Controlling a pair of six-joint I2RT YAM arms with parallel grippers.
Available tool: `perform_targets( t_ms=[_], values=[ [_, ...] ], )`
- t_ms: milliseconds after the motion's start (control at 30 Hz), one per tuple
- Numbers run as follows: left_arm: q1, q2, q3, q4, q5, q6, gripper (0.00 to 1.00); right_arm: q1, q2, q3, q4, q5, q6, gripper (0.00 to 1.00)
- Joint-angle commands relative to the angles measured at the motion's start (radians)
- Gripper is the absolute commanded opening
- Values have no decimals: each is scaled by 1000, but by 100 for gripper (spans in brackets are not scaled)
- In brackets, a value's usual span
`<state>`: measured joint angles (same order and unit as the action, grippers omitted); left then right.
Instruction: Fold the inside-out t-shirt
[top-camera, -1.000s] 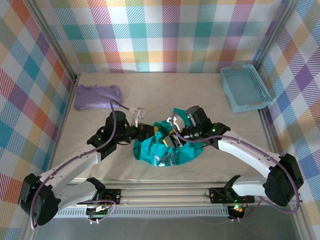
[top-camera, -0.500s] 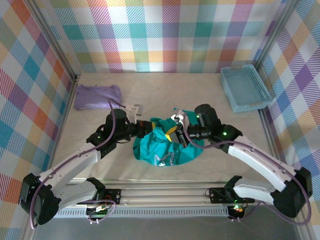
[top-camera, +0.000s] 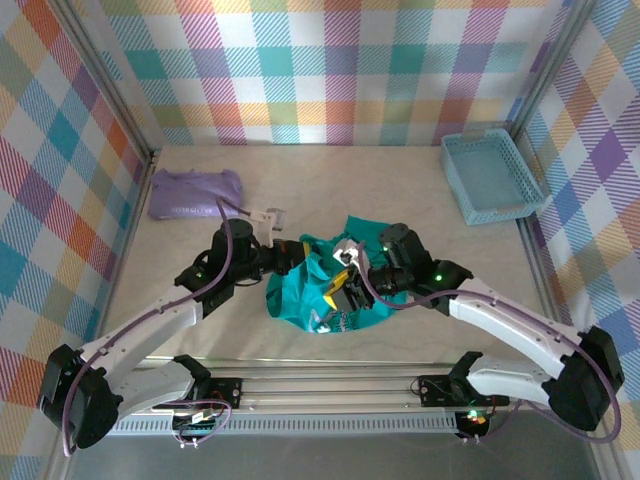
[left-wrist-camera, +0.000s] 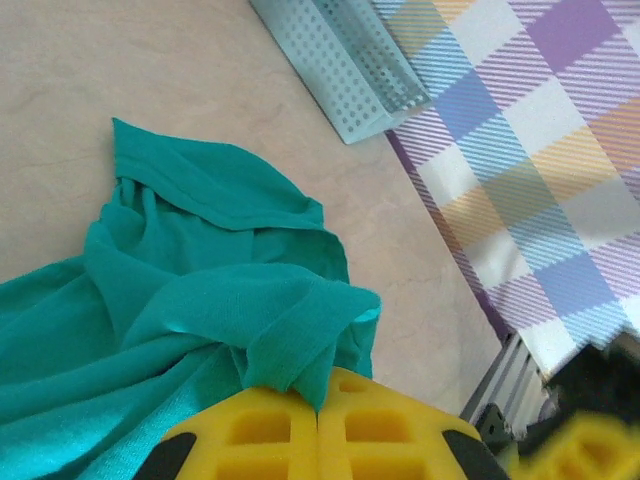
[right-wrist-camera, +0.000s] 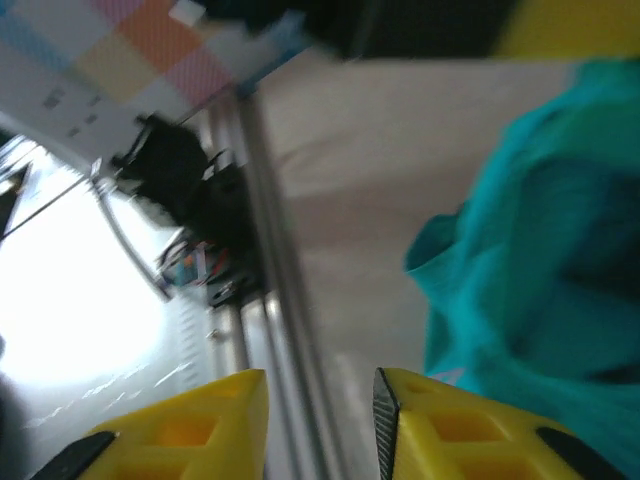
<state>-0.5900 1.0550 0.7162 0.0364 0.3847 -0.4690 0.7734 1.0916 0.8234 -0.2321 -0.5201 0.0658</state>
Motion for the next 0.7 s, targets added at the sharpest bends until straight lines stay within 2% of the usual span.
perform_targets(
  t_ms=[0,133,200,300,367,400,467,533,600,667],
  values=[
    [12,-55,-30,63,76,74,0,-29,-13,47,24,191,-18,41],
    [12,-72,-34,41,98,107,0,-45,56,80,33,237,-44,46],
    [12,-74,-35,43,109,112,0,-46,104,107,22,258,-63,53],
    [12,-76,-34,41,114,116,0,-45,178,147,20,222,-83,62],
    [12,-77,-36,40,124,124,0,-45,222,170,40,200,-77,61],
    [12,-78,-37,35,120,128,0,-46,237,180,43,193,-73,54],
    [12,-83,-36,11,86,138,0,-49,242,195,42,151,-69,29],
    [12,-92,-27,-41,-8,133,0,-69,216,184,46,63,-62,13],
    [13,-96,-10,-115,-178,117,0,-103,184,161,56,-68,-39,2],
    [12,-82,15,-182,-307,111,1,-125,159,138,84,-191,3,0]
  ],
)
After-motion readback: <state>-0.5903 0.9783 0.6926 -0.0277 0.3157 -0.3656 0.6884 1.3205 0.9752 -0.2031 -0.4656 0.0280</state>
